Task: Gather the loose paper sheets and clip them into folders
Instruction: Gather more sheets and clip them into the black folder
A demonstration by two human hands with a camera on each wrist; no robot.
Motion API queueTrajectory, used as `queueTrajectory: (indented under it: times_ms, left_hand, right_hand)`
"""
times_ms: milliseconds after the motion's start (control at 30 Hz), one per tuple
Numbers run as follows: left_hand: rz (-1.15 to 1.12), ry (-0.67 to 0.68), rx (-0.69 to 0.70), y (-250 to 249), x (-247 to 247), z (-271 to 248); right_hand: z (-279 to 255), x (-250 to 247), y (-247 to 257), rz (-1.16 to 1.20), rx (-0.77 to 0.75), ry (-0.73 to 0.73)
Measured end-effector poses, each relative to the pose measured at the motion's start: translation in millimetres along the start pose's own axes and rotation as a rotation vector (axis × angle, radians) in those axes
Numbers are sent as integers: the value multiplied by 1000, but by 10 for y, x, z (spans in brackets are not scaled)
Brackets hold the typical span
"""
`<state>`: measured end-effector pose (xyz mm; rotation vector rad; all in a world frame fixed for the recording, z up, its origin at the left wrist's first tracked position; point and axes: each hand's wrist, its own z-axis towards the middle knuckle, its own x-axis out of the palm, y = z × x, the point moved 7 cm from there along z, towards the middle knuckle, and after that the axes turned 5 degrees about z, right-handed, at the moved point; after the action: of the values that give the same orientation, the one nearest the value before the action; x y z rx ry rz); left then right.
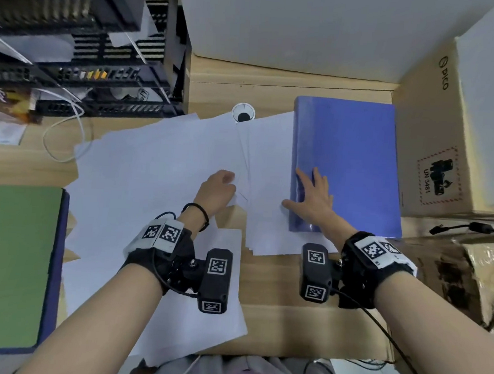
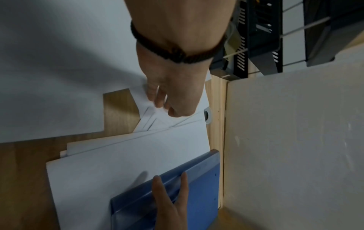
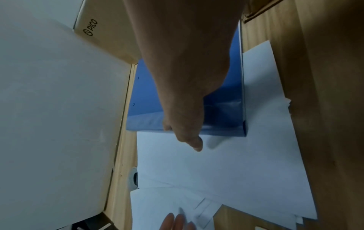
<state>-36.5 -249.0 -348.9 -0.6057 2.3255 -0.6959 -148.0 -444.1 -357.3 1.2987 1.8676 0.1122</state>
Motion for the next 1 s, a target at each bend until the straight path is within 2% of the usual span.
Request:
queueTrajectory:
  times_ms: [200, 300, 367, 600, 800, 1000]
  left_hand:
    - [33, 43, -24, -195, 150, 79]
    - [-83, 138, -62, -283, 352, 86]
    - [-120, 184, -22, -379, 490, 79]
    - [-143, 30, 30, -477, 477, 70]
    - [-114, -9, 112, -578, 279, -15]
    - [-156, -22, 171, -495, -61, -221]
  right_hand:
    - [13, 39, -62, -15, 1, 102]
    - [16, 17, -81, 51, -5, 144]
    - [14, 0, -86, 68, -9, 155]
    - [37, 10, -87, 31, -29, 114]
    - [27, 34, -116, -135, -24, -16]
    - [23, 83, -73, -110, 51, -46]
